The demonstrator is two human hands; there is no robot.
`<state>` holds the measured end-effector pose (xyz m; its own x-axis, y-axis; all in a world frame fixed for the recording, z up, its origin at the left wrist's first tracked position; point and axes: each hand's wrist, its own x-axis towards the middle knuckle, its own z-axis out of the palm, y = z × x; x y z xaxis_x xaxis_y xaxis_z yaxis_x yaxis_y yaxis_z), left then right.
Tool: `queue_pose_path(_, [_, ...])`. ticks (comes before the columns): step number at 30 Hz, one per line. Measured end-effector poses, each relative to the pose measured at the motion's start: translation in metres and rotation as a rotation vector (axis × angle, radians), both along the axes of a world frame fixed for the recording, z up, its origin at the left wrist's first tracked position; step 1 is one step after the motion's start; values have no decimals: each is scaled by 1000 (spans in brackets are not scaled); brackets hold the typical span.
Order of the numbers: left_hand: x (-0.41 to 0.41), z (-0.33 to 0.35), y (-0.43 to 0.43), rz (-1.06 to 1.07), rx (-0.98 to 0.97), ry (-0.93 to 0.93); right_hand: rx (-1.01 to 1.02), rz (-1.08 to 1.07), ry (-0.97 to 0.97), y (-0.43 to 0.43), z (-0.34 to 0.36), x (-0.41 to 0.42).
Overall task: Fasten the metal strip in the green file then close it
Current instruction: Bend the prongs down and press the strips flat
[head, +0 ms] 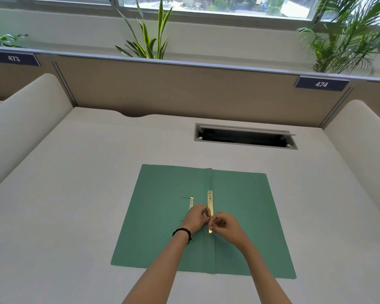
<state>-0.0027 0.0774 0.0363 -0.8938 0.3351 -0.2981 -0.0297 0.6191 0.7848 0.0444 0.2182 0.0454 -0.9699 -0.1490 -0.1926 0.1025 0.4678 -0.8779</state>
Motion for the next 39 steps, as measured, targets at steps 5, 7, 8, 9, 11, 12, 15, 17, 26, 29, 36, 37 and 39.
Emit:
queue_pose_path(5, [-2,-3,-2,-44,1,9,-36,-229,96,-2,-4,13])
queue_pose_path(7, [-3,-3,-2,-51,0,3,-32,-275,104,-3,-7,18])
queue_pose_path(8, [-3,-3,-2,-53,3,-3,-32,-283,100,-3,-8,20])
queue_pose_path(9, [-2,-4,-2,-49,10,-11,-33,-285,92,-4,-9,23])
queue_pose_path(11, [-1,-5,-1,-33,22,-25,-12,-271,82,-6,-11,28])
queue_pose_path(12, [0,-7,-1,-29,28,-27,7,-253,82,-7,-12,30])
queue_pose_path(15, [1,-9,-4,-39,37,-24,56,-197,82,-8,-13,31])
queue_pose_path(17, [1,-11,-5,-44,43,-15,77,-187,84,-8,-14,30])
queue_pose_path(26, [5,-13,-3,-72,-3,59,138,-171,102,-7,-12,30])
queue_pose_path(29, [6,-13,-3,-60,2,76,123,-199,108,-6,-13,34])
queue_pose_path(36, [8,-13,-3,-53,-10,101,203,-224,171,-12,-17,44])
queue_pose_path(37, [8,-14,-3,-55,-10,103,208,-234,179,-12,-17,46])
queue_pose_path(39, [9,-13,-4,-53,-15,111,213,-256,199,-13,-19,48])
